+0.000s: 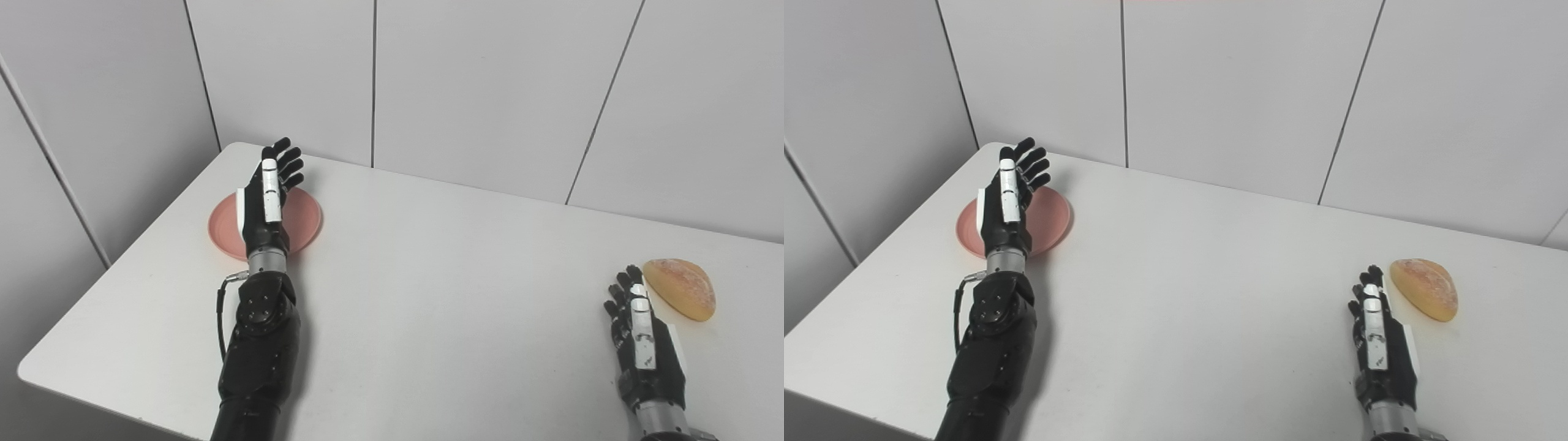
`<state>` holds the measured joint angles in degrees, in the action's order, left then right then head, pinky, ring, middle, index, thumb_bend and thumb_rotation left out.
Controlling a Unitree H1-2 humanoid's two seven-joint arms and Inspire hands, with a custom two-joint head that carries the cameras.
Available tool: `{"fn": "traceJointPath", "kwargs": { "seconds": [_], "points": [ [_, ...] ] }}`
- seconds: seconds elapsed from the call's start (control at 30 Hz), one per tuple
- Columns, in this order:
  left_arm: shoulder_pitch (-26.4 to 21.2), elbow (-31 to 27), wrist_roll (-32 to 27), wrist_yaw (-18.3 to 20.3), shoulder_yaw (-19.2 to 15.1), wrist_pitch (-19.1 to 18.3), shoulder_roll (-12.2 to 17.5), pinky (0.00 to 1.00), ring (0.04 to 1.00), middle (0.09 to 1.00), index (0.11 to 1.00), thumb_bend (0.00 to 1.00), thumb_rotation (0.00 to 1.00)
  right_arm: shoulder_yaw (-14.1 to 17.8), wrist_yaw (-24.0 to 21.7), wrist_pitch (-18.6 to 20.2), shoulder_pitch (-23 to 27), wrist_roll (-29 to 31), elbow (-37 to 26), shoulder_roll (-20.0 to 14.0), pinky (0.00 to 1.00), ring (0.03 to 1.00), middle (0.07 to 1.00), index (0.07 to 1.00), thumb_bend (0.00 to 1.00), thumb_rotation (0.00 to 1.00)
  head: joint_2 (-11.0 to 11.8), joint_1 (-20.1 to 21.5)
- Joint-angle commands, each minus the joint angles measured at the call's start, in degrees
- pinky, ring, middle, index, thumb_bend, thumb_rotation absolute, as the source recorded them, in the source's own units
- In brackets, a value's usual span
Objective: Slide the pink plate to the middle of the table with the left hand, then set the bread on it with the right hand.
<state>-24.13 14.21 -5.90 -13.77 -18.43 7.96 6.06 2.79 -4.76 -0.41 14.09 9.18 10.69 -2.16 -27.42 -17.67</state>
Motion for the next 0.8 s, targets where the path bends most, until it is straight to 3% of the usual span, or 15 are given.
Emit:
{"fn": "traceJointPath", "kwargs": {
  "seconds": [0.0, 0.3, 0.77],
  "points": [
    [-2.69, -1.79, 0.68, -1.69, -1.1, 2.1, 1.6, 0.76, 0.78, 0.771, 0.75, 0.66, 1.0, 0.26, -0.63, -2.2, 0.47, 0.4, -0.79, -0.16, 1.0, 1.0, 1.0, 1.0, 0.52, 0.92, -0.04, -0.55],
    [-2.34, -0.25, -1.13, -4.83, -5.92, 2.26, 4.49, 0.8, 0.788, 0.772, 0.756, 0.61, 1.0, 0.57, -0.9, -1.24, 0.44, 0.87, -1.11, -0.36, 1.0, 1.0, 1.0, 1.0, 0.54, 0.91, 0.0, -1.15],
    [-1.02, 5.95, 0.73, -8.68, -7.85, 5.42, 8.07, 0.84, 0.817, 0.806, 0.798, 0.56, 1.0, 0.82, -1.11, -1.56, 0.32, 1.52, -1.2, -0.45, 1.0, 1.0, 1.0, 1.0, 0.55, 0.9, -0.04, -1.35]
  ]
}}
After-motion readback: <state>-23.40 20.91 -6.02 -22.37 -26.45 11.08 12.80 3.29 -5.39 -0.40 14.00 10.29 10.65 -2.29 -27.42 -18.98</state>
